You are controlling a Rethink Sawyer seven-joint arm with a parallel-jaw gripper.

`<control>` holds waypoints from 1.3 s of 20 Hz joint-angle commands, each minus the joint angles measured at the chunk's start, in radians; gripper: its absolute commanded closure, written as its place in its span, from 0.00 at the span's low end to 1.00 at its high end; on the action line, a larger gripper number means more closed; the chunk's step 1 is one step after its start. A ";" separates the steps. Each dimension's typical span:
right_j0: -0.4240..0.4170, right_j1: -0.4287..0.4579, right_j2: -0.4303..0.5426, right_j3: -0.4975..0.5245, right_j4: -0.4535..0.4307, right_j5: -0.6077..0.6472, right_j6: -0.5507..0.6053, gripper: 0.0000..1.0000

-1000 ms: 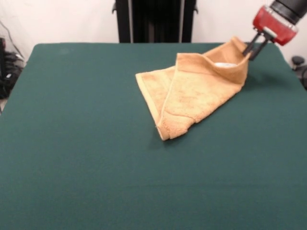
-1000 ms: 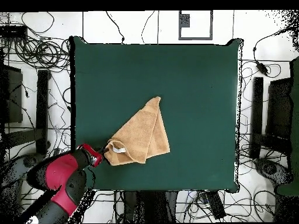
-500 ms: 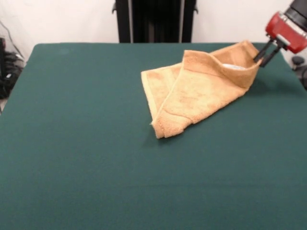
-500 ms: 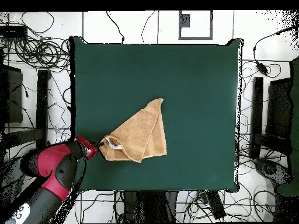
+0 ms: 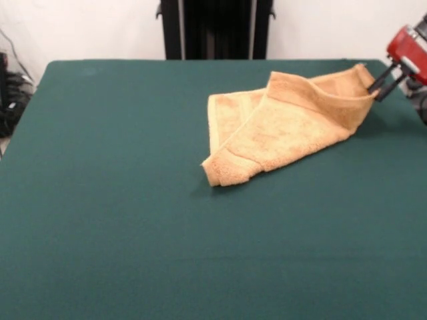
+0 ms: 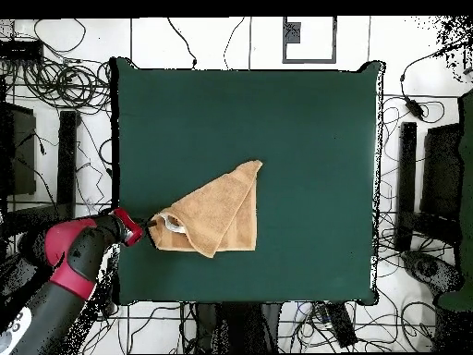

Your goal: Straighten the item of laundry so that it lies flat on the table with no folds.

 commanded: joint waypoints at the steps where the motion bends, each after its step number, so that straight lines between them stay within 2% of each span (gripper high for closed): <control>1: 0.000 0.089 0.001 -0.172 -0.006 0.127 0.393 1.00; 7: -0.007 0.076 0.026 -0.167 -0.018 0.111 0.378 1.00; 8: -0.007 0.074 0.027 -0.166 -0.022 0.108 0.377 0.00; 16: -0.007 0.056 0.048 -0.146 -0.028 0.076 0.338 0.00; 20: -0.004 0.067 0.042 -0.160 -0.007 0.113 0.396 0.00; 22: -0.005 0.062 0.050 -0.155 0.007 0.091 0.409 0.00; 26: -0.011 -0.008 0.098 -0.102 0.014 0.057 0.347 0.00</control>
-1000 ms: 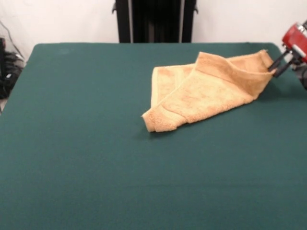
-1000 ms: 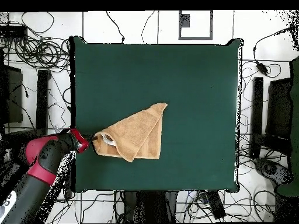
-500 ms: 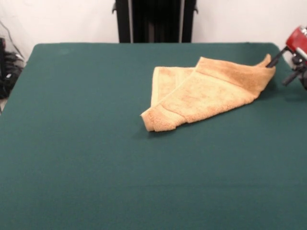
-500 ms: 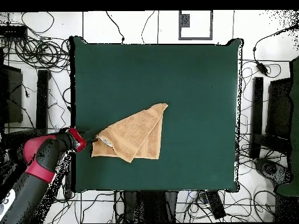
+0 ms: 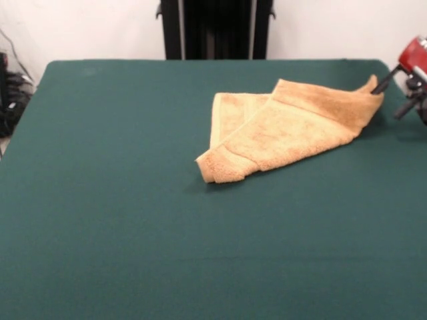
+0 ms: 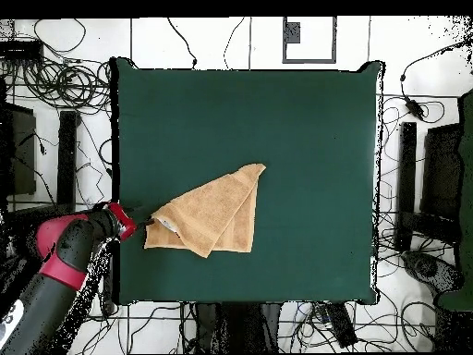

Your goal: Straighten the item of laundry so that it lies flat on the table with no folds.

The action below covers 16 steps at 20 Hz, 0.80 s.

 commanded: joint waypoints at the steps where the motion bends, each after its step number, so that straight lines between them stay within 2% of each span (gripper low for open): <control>1: -0.009 -0.082 0.134 -0.006 0.011 0.033 0.219 0.00; 7: -0.012 -0.262 0.178 0.120 -0.014 -0.023 0.082 0.00; 16: -0.038 -0.546 0.250 0.296 -0.034 -0.071 -0.055 0.00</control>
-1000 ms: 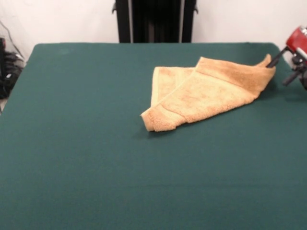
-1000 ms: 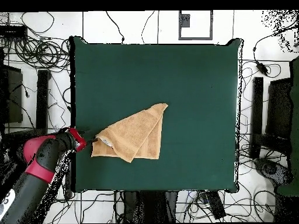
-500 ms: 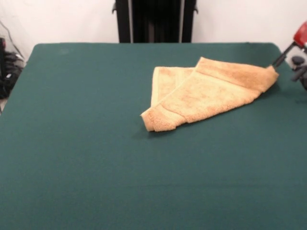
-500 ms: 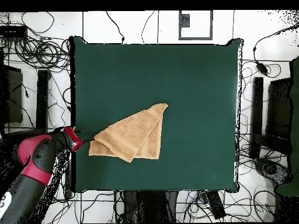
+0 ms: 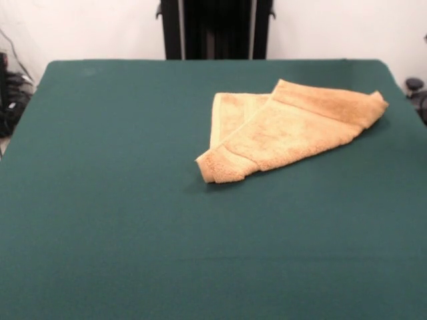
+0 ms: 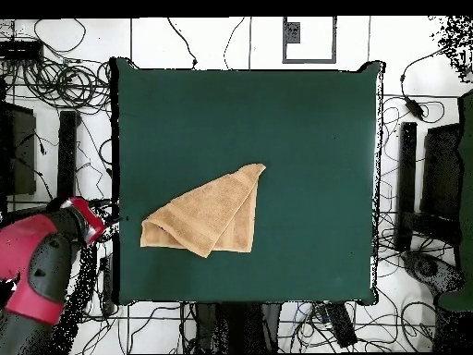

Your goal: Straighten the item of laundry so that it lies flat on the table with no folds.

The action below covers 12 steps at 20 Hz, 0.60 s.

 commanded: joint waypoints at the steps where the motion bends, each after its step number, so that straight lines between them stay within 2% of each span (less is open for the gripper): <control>1: -0.040 -0.272 0.223 0.220 -0.035 -0.070 -0.067 0.00; 5: -0.080 -0.407 0.279 0.306 -0.039 -0.099 -0.120 0.00; 8: -0.121 -0.500 0.335 0.389 -0.041 -0.174 -0.162 0.00; 12: -0.197 -0.612 0.412 0.479 -0.047 -0.207 -0.214 0.00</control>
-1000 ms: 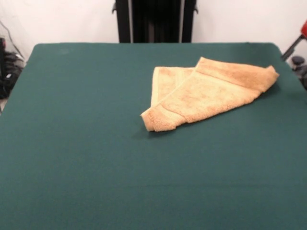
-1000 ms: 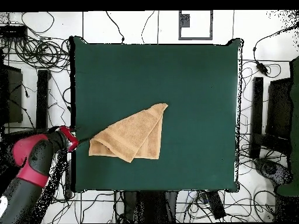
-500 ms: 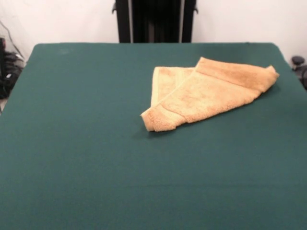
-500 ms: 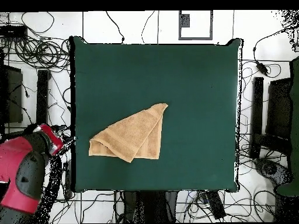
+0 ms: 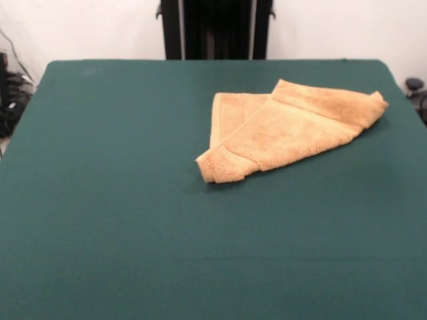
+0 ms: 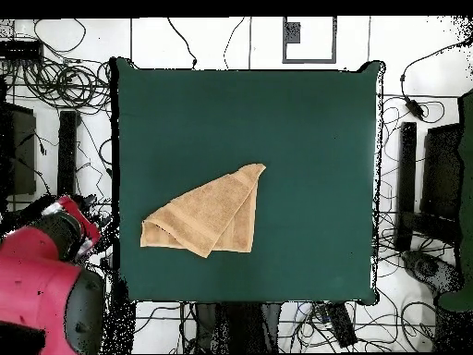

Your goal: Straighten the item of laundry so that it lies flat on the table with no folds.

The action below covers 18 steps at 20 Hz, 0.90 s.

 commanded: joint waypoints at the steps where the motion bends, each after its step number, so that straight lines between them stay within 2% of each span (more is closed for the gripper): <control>1: -0.121 -0.238 0.309 0.310 -0.030 -0.114 -0.228 0.00; 13: -0.297 -0.419 0.469 0.471 -0.169 -0.206 -0.242 0.00; 18: -0.421 -0.493 0.604 0.582 -0.210 -0.323 -0.272 0.00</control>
